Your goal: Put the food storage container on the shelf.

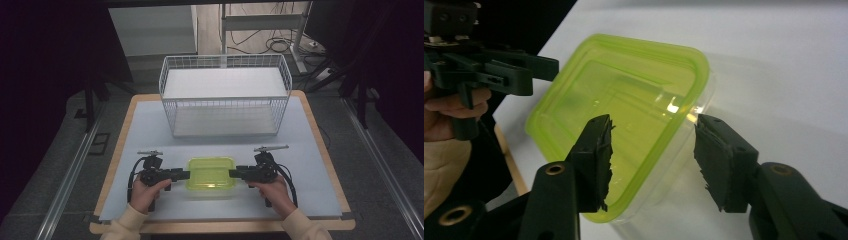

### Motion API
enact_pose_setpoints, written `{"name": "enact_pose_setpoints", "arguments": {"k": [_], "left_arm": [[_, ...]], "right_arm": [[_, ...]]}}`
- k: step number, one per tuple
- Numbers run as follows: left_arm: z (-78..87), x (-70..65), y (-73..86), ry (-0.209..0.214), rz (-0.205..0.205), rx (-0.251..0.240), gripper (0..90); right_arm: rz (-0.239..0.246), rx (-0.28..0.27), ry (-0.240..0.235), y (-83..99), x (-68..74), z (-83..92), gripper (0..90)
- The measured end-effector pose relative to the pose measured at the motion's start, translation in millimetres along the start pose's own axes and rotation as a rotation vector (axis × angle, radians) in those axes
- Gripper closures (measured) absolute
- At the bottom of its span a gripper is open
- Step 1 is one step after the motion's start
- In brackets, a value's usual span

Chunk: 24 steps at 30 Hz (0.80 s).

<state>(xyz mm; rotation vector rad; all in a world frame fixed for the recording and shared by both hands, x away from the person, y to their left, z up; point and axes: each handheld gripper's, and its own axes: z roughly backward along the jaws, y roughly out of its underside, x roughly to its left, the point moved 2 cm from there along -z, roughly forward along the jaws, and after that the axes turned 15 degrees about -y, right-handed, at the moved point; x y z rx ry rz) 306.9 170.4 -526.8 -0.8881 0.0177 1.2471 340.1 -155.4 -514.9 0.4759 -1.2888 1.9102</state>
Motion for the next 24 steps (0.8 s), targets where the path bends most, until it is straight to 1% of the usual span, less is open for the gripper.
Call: {"name": "enact_pose_setpoints", "arguments": {"k": [1, 2, 3, 4, 5, 6, 7, 8, 9, 10, 11, 12, 14, 16, 17, 19, 21, 22, 24], "left_arm": [[-2.3, 0.2, -0.2, 0.0, 0.002, 0.006, 50.4], [-4.7, 0.6, -0.4, 0.004, 0.005, 0.013, 52.3], [-6.9, 0.9, -0.4, 0.012, 0.005, 0.023, 52.3], [-9.0, 0.4, -0.3, 0.018, 0.013, 0.028, 55.0], [-11.7, 0.9, 0.1, 0.032, 0.019, 0.041, 55.9], [-11.7, 0.9, 0.1, 0.032, 0.019, 0.041, 57.2], [-13.2, 2.6, 0.4, 0.034, 0.028, 0.047, 60.3], [-13.2, 2.6, 0.4, 0.034, 0.028, 0.047, 63.1], [-13.6, 4.3, 0.7, 0.036, 0.036, 0.046, 67.0], [-14.0, 5.9, 1.3, 0.049, 0.05, 0.044, 69.2], [-13.8, 6.0, 1.4, 0.063, 0.057, 0.046, 70.8], [-13.8, 6.0, 1.4, 0.063, 0.057, 0.046, 72.7], [-12.6, 4.5, 1.4, 0.077, 0.063, 0.039, 73.0], [-10.2, 3.8, 1.3, 0.109, 0.072, 0.031, 74.8], [-7.3, 2.8, 1.3, 0.11, 0.071, 0.022, 77.5], [-6.5, 2.3, 1.5, 0.105, 0.068, 0.02, 79.4], [-4.5, 0.8, 2.7, 0.098, 0.063, 0.018, 81.7], [-2.8, -1.6, 3.6, 0.097, 0.049, 0.005, 81.9], [-0.9, -3.6, 3.3, 0.1, 0.043, 0.0, 81.9]], "right_arm": [[-0.005, -0.003, 0.0, -0.2, -1.0, 0.1, 52.1], [-0.026, -0.005, -0.006, -0.6, -2.8, 0.5, 53.1], [-0.026, -0.005, -0.006, -0.6, -2.8, 0.5, 53.1], [-0.037, -0.006, -0.011, -0.4, -5.2, 0.1, 55.0], [-0.045, -0.004, -0.017, 0.0, -6.6, -0.2, 55.9], [-0.051, -0.002, -0.024, 0.3, -7.7, -0.7, 56.7], [-0.063, 0.001, -0.036, 0.7, -9.0, -1.5, 58.5], [-0.063, 0.001, -0.036, 0.7, -9.0, -1.5, 58.5], [-0.069, 0.006, -0.04, 1.4, -9.4, -3.0, 61.0], [-0.07, 0.009, -0.038, 1.7, -9.5, -3.7, 63.1], [-0.073, 0.011, -0.038, 2.0, -9.7, -4.2, 65.7], [-0.075, 0.017, -0.045, 2.6, -10.2, -4.8, 67.9], [-0.078, 0.015, -0.038, 3.3, -10.7, -5.0, 68.8], [-0.097, 0.0, -0.048, 3.5, -11.4, -2.8, 72.3], [-0.12, -0.023, -0.071, 2.8, -11.3, 0.8, 75.8], [-0.123, -0.033, -0.076, 2.3, -10.3, 2.2, 77.3], [-0.113, -0.051, -0.074, 0.8, -5.5, 5.2, 81.2], [-0.108, -0.056, -0.075, 0.1, -3.7, 6.5, 81.4], [-0.09, -0.058, -0.069, -0.8, -1.2, 8.5, 81.4]]}}
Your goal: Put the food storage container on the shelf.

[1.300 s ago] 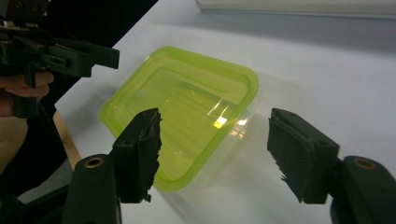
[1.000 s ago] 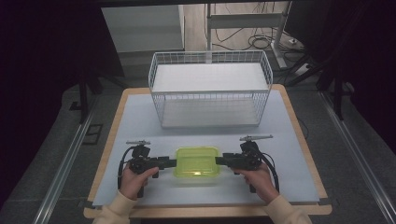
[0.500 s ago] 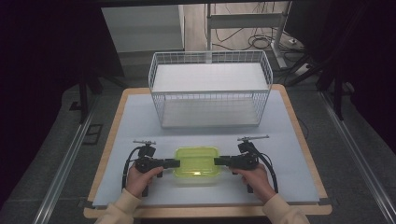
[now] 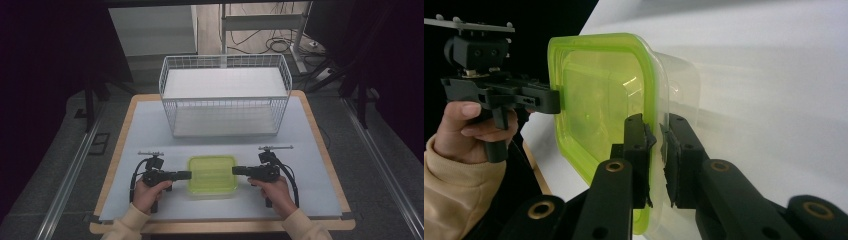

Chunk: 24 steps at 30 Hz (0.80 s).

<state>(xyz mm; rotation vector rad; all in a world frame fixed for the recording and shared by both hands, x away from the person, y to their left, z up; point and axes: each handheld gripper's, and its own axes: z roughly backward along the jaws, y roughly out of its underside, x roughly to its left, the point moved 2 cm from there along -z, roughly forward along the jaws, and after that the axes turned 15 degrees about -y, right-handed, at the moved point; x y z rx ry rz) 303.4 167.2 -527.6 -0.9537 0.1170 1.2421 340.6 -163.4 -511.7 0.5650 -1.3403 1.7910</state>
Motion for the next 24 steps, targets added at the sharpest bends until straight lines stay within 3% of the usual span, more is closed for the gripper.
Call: {"name": "enact_pose_setpoints", "arguments": {"k": [24], "left_arm": [[14.8, -14.5, -4.2, 0.01, -0.04, -0.05, 81.9]], "right_arm": [[0.058, -0.021, -0.016, -5.3, 17.4, 10.1, 81.4]]}}
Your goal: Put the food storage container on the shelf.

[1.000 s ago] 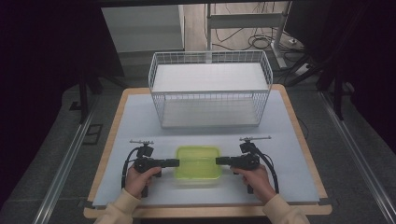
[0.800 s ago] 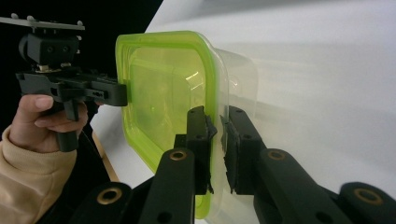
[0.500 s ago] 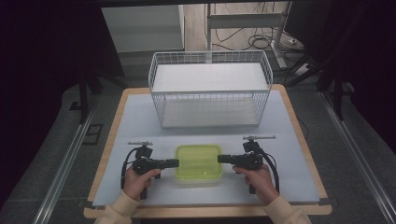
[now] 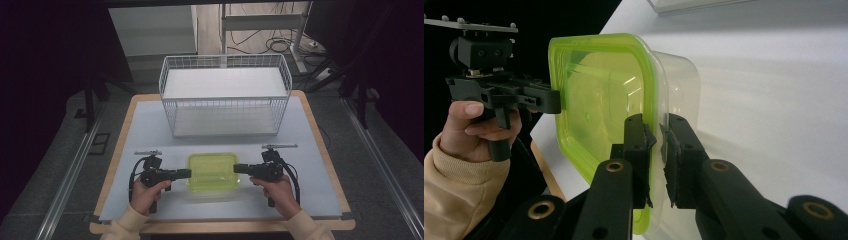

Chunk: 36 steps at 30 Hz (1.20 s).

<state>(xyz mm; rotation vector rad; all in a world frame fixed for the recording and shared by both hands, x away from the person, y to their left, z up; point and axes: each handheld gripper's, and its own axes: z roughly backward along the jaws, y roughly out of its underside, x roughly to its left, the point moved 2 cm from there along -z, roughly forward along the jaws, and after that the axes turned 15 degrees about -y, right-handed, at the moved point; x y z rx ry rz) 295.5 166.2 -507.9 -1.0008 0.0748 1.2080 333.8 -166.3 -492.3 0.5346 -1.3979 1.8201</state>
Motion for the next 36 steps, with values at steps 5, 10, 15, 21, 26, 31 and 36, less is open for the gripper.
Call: {"name": "enact_pose_setpoints", "arguments": {"k": [5, 10, 15, 21, 26, 31, 36], "left_arm": [[3.6, -4.2, -2.8, -0.003, -0.013, -0.017, 81.8], [5.5, -7.4, -5.0, -0.005, -0.02, -0.025, 81.8], [9.4, -12.0, -9.3, -0.002, -0.026, -0.044, 81.8], [14.5, -16.2, -15.4, -0.004, -0.034, -0.064, 81.8], [17.0, -16.2, -19.1, -0.005, -0.037, -0.072, 81.8], [21.9, -20.9, -27.8, -0.007, -0.057, -0.088, 81.9], [24.6, -25.7, -34.6, -0.006, -0.072, -0.096, 81.9]], "right_arm": [[0.013, -0.008, -0.003, -2.9, 3.6, 2.2, 81.4], [0.024, -0.013, -0.004, -5.0, 5.8, 4.0, 81.4], [0.046, -0.022, -0.001, -9.4, 11.2, 7.0, 81.4], [0.072, -0.036, -0.001, -16.5, 18.4, 9.9, 81.4], [0.08, -0.034, 0.003, -22.2, 21.8, 9.6, 81.4], [0.091, -0.036, 0.008, -29.3, 27.7, 11.9, 81.4], [0.098, -0.041, 0.014, -35.1, 33.5, 16.4, 81.4]]}}
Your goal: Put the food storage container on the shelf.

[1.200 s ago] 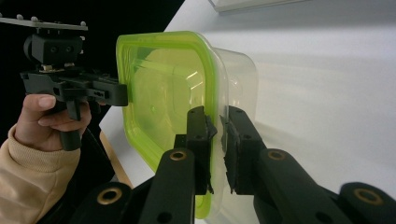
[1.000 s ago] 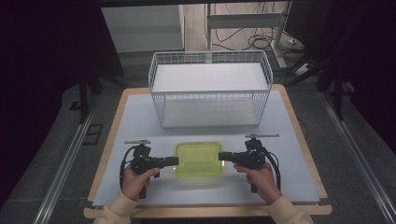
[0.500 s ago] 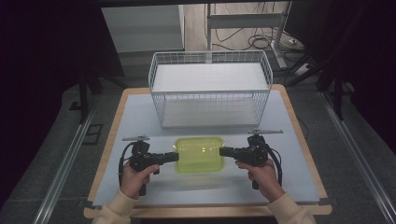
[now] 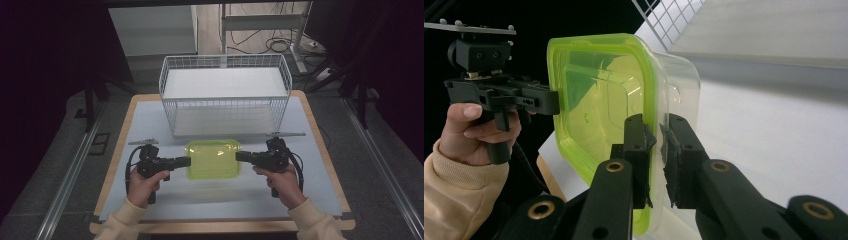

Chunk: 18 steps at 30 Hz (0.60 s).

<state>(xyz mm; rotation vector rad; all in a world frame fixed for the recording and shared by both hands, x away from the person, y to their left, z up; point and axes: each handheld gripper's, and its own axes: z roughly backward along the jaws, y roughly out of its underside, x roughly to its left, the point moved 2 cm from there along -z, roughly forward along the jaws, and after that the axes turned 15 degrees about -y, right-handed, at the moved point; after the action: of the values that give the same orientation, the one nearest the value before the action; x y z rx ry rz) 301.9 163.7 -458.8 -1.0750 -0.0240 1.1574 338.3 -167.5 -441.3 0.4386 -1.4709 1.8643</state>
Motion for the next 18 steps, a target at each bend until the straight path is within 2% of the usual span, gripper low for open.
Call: {"name": "enact_pose_setpoints", "arguments": {"k": [9, 15, 18], "left_arm": [[0.8, -8.2, -15.1, 0.005, -0.017, -0.011, 82.0], [4.9, -12.9, -27.3, 0.011, -0.024, -0.033, 82.0], [8.5, -14.5, -33.4, 0.009, -0.041, -0.042, 82.0]], "right_arm": [[0.019, -0.026, 0.007, -9.8, 5.2, 8.9, 81.4], [0.051, -0.043, 0.012, -21.5, 11.8, 13.8, 81.4], [0.06, -0.047, 0.012, -28.0, 16.2, 15.0, 81.4]]}}
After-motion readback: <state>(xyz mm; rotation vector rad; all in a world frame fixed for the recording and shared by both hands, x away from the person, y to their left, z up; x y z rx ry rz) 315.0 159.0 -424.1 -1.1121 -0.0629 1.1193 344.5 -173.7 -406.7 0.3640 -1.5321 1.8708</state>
